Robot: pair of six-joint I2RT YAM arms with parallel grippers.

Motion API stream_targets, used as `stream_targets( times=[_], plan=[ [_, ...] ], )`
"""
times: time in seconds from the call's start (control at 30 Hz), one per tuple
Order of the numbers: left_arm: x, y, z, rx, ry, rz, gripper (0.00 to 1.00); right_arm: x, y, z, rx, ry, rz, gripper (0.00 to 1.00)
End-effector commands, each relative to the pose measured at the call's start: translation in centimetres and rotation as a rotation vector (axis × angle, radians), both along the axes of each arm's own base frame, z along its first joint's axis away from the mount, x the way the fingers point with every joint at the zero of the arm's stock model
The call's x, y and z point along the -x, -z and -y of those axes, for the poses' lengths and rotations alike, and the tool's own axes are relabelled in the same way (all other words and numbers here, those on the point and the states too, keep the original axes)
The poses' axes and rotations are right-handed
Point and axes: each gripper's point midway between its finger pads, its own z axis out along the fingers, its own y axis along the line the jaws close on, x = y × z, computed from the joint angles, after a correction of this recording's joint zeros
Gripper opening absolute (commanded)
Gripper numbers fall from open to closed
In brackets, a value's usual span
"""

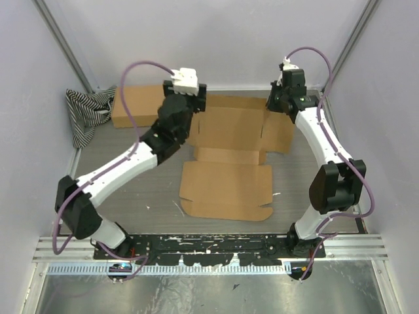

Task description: Fold the paper box

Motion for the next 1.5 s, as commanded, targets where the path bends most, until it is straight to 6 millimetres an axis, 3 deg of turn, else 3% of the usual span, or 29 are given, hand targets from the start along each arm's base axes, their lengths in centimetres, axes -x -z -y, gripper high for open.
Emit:
stream_targets(
  times=[0.0, 0.07, 0.2, 0.33, 0.47, 0.7, 1.03, 1.47],
  plan=[
    [0.3, 1.3, -4.1, 0.062, -0.029, -0.313, 0.75, -3.0, -4.2, -0.3, -0.019, 0.027, 0.246, 0.01],
    [-0.4, 1.7, -5.7, 0.130, 0.013, -0.418, 0.70, -3.0, -4.4, -0.6, -0.017, 0.036, 0.308, 0.01],
    [0.1, 3.1, -5.2, 0.137, 0.092, -0.515, 0.59, -2.1, -3.6, -2.1, 0.013, 0.048, 0.402, 0.01],
    [1.0, 5.8, -4.5, 0.092, 0.130, -0.646, 0.58, -0.6, -1.7, -3.5, 0.016, 0.050, 0.457, 0.01],
    [1.8, 8.4, -4.4, 0.088, 0.138, -0.696, 0.57, 0.3, -0.8, -3.2, 0.019, 0.085, 0.464, 0.01],
    [1.7, 11.5, -5.4, 0.012, 0.072, -0.755, 0.57, 1.6, -1.9, -3.7, -0.010, 0.063, 0.502, 0.01],
    [-1.8, 11.4, -4.7, -0.062, 0.042, -0.718, 0.56, 2.5, -2.5, -4.9, -0.018, -0.012, 0.483, 0.01],
    [-4.1, 12.6, -4.0, -0.129, 0.024, -0.738, 0.49, 3.2, -2.4, -5.1, -0.009, -0.042, 0.466, 0.01]
  ],
)
